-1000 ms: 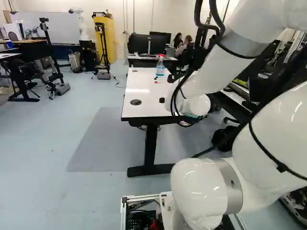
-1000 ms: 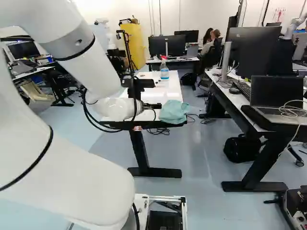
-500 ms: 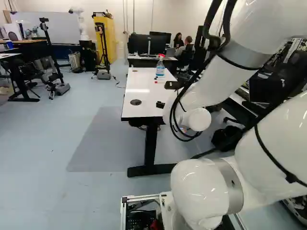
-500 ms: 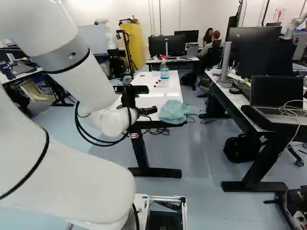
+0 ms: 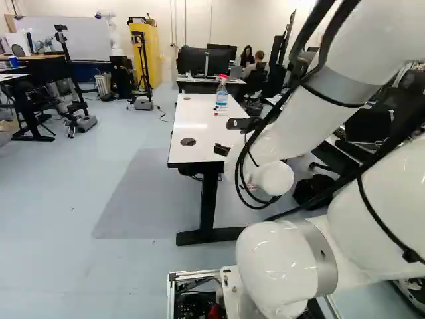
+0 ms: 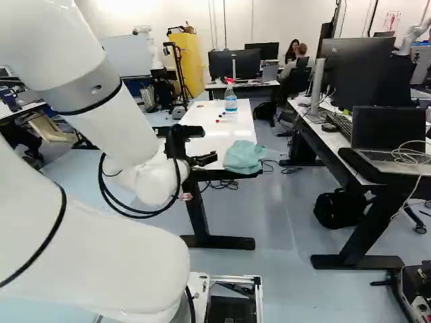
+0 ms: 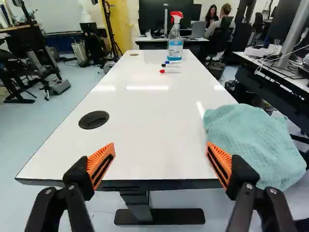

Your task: Clean the table with the green towel

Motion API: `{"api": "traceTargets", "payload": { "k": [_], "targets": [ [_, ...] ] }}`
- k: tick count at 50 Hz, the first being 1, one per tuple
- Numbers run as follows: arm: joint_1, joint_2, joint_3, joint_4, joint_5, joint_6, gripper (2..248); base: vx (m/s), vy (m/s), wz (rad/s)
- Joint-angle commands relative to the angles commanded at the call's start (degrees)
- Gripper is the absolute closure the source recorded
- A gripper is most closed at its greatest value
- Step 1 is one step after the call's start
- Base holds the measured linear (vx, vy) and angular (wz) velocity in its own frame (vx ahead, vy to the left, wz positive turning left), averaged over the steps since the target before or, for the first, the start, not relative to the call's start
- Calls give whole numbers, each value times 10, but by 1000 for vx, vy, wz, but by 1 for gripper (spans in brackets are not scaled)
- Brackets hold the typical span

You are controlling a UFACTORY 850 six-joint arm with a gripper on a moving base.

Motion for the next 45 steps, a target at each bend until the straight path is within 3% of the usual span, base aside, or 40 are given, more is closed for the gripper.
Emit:
{"api": "traceTargets", "payload": {
  "k": [45],
  "targets": [
    [3, 3, 7, 0, 10, 0, 3, 0, 0, 0]
  ]
}}
